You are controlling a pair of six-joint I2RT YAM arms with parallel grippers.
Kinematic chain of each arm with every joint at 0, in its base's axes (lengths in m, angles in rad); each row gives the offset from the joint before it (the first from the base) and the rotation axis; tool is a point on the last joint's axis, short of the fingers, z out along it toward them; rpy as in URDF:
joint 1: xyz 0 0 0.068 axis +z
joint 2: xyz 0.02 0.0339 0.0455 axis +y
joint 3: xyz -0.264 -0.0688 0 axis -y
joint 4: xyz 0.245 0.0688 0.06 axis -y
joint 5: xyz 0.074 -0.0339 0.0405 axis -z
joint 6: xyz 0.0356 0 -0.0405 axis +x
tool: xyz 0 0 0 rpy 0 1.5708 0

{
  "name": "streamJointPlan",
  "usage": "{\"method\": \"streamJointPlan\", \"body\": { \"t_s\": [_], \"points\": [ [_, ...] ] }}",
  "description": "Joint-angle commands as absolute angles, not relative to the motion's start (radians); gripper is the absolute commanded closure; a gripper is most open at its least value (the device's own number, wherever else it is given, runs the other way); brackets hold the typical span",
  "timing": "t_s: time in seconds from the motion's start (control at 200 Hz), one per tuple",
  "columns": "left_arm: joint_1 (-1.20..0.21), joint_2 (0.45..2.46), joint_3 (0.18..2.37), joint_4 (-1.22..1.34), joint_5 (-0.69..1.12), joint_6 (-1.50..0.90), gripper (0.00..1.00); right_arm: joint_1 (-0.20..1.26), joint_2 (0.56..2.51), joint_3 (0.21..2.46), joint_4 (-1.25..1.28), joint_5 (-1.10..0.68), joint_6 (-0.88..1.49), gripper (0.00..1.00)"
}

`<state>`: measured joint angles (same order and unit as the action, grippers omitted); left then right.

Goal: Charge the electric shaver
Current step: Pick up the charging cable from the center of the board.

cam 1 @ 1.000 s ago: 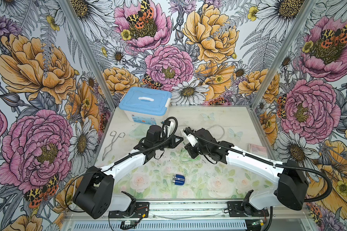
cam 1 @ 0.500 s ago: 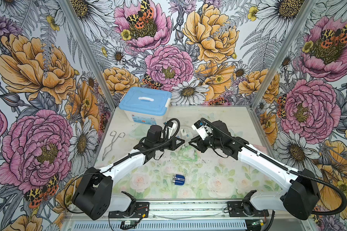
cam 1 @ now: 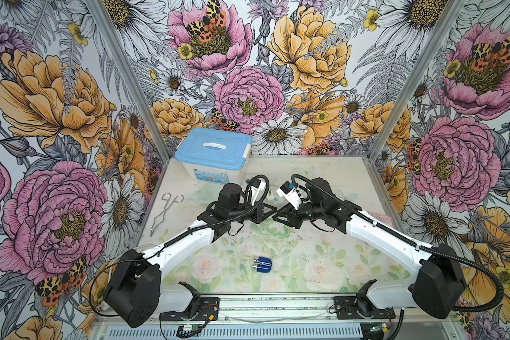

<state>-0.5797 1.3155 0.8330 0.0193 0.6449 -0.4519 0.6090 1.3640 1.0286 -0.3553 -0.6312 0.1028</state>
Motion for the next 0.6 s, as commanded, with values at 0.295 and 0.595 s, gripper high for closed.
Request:
{"method": "streamJointPlan", "body": {
  "t_s": [0.295, 0.595],
  "points": [
    [-0.588, 1.301, 0.856, 0.038, 0.676, -0.431, 1.0, 0.604, 1.345, 1.045, -0.329, -0.637, 0.097, 0.93],
    [-0.564, 1.276, 0.844, 0.022, 0.629, -0.444, 0.29, 0.601, 1.338, 1.031, -0.311, -0.619, 0.116, 1.0]
  ]
}}
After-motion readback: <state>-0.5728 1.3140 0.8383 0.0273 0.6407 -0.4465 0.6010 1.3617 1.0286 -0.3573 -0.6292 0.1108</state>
